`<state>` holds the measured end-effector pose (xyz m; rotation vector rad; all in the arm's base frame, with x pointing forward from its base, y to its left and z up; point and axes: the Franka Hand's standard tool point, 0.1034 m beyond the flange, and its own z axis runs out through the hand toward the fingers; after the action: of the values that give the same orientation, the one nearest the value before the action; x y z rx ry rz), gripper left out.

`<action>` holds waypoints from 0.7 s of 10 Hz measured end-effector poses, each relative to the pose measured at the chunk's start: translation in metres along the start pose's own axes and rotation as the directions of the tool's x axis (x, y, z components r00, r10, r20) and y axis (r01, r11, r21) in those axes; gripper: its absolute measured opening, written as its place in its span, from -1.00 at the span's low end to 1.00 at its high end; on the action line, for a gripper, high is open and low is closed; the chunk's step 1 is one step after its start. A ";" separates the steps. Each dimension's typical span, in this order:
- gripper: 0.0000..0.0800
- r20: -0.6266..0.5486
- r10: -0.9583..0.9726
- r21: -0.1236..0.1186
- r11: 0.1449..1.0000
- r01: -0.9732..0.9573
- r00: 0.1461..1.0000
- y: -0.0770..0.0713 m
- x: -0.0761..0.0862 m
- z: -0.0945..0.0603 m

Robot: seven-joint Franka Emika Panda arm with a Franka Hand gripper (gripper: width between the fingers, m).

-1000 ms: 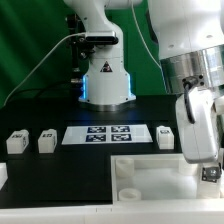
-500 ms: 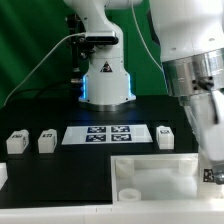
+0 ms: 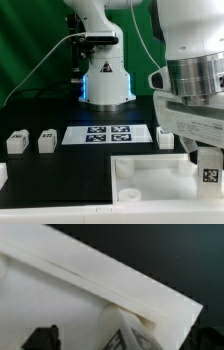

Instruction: Assemble one leg

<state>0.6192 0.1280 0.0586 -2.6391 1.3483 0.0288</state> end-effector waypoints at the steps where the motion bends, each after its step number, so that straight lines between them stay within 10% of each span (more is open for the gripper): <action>1: 0.62 0.001 -0.115 -0.020 0.993 0.115 0.993 0.002 0.001 0.000; 5: 0.62 -0.023 -0.641 -0.143 0.761 0.632 0.767 -0.007 0.006 -0.008; 7: 0.59 -0.025 -0.622 -0.142 0.777 0.613 0.783 -0.006 0.007 -0.007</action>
Offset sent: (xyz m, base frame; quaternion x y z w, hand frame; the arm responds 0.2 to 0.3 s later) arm 0.0123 -0.0053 0.0150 -0.0958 0.0397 -0.3110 0.9447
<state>0.6276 0.1248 0.0656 -3.0811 0.4312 -0.0706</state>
